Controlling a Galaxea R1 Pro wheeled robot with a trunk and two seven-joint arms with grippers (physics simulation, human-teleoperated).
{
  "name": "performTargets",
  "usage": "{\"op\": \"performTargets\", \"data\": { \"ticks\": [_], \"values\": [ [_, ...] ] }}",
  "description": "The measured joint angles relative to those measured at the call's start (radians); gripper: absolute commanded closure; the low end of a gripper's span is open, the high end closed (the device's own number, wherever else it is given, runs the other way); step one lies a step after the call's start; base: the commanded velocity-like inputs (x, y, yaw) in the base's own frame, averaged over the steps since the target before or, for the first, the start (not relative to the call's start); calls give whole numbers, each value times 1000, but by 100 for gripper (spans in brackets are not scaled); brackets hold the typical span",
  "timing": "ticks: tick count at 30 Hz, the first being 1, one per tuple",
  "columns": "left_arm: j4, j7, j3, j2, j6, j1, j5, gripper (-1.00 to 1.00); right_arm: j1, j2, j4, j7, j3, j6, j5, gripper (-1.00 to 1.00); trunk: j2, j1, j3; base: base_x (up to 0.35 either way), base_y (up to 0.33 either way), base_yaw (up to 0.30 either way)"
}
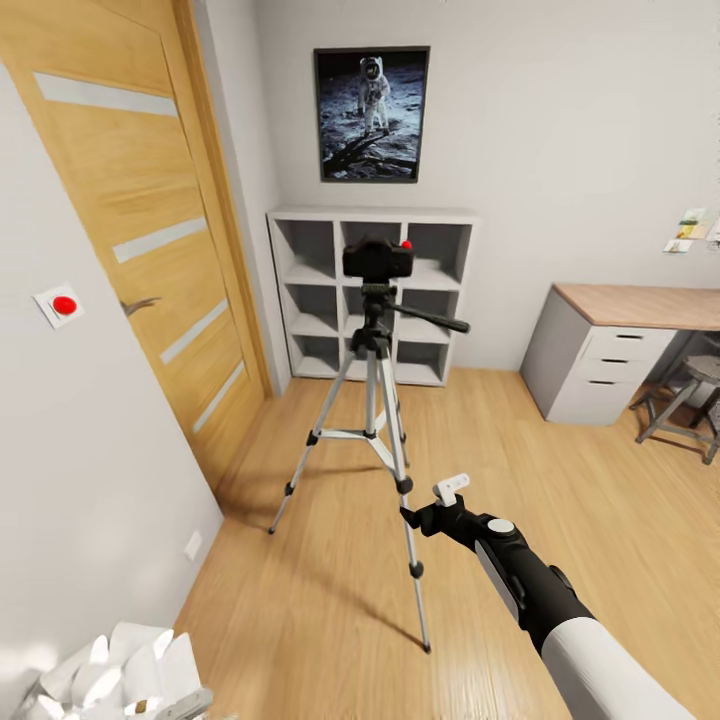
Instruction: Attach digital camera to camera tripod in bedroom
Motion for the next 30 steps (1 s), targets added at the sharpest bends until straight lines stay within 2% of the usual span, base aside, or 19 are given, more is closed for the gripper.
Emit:
{"op": "performTargets", "data": {
  "ticks": [6, 26, 30],
  "values": [
    [0, 0, 0, 0, 0, 0, 0, -100, 0, 0, 0, 0, 0, 0, 0, -100, 0, 0, 0, -133, 0, 0],
    [0, 0, -1, -5, 1, 0, -2, -100, 0, 0, 5, 0, -2, 0, -5, -100, 0, -1, 0, -6, 0, 0],
    [0, 0, 0, -5, 9, 1, -2, -100, 0, -30, 34, -7, -4, 2, -8, -100, 0, -1, 0, 0, 0, 0]
  ]
}}
